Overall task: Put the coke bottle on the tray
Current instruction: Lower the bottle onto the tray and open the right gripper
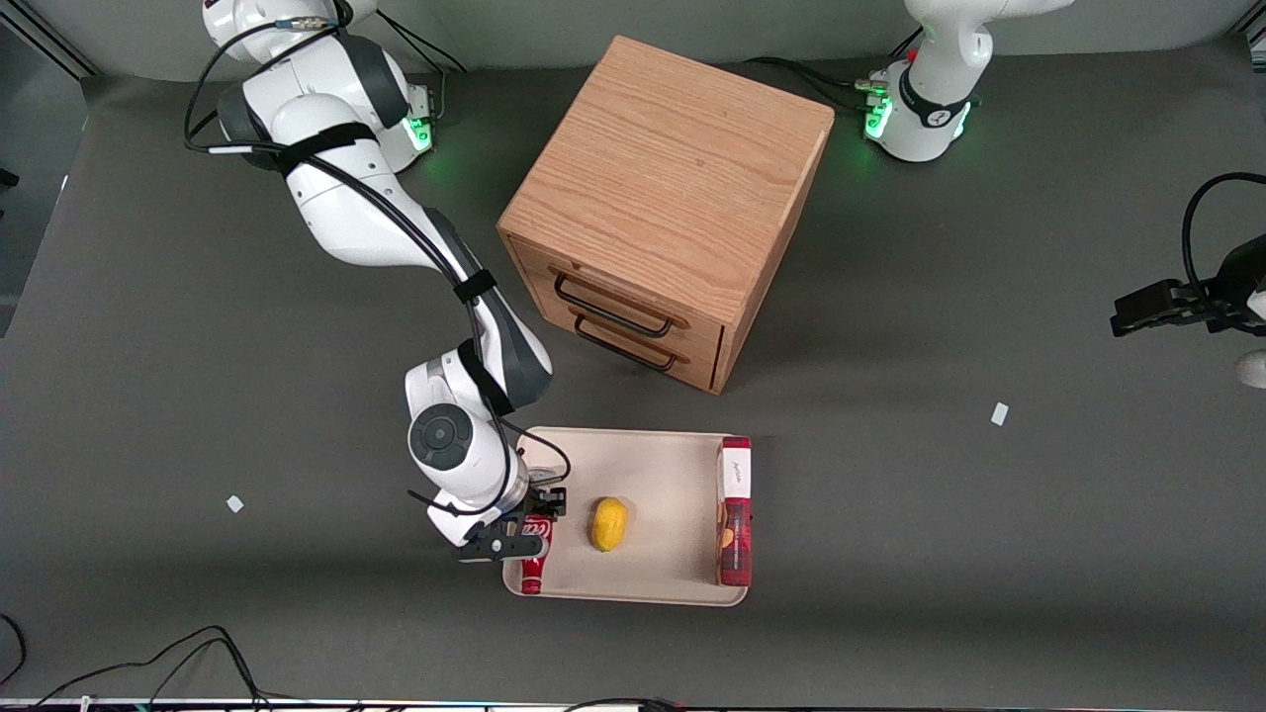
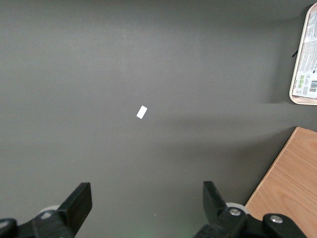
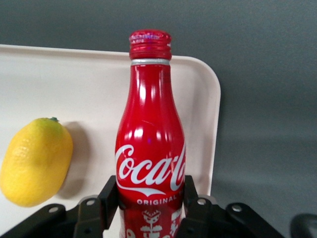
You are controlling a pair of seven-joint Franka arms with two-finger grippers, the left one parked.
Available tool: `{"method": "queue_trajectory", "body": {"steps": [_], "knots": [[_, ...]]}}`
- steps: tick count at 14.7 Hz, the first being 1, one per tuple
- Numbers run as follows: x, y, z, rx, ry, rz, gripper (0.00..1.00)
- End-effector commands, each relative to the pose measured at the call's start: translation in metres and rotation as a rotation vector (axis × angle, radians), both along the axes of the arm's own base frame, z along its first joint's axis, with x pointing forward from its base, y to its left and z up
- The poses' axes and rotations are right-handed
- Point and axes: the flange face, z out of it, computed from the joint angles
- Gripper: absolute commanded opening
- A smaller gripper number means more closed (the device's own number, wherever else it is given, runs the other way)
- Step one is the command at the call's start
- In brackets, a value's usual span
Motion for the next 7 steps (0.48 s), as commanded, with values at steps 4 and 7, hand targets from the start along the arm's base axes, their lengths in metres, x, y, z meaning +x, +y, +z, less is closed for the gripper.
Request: {"method": "queue_trajectory", "body": {"steps": [4, 7], "knots": [[0.0014, 0.001, -0.0047, 0.047, -0.034, -0.024, 0.97], [0.0005, 0.0006, -0.0084, 0.045, -0.03, -0.024, 0.97]]}}
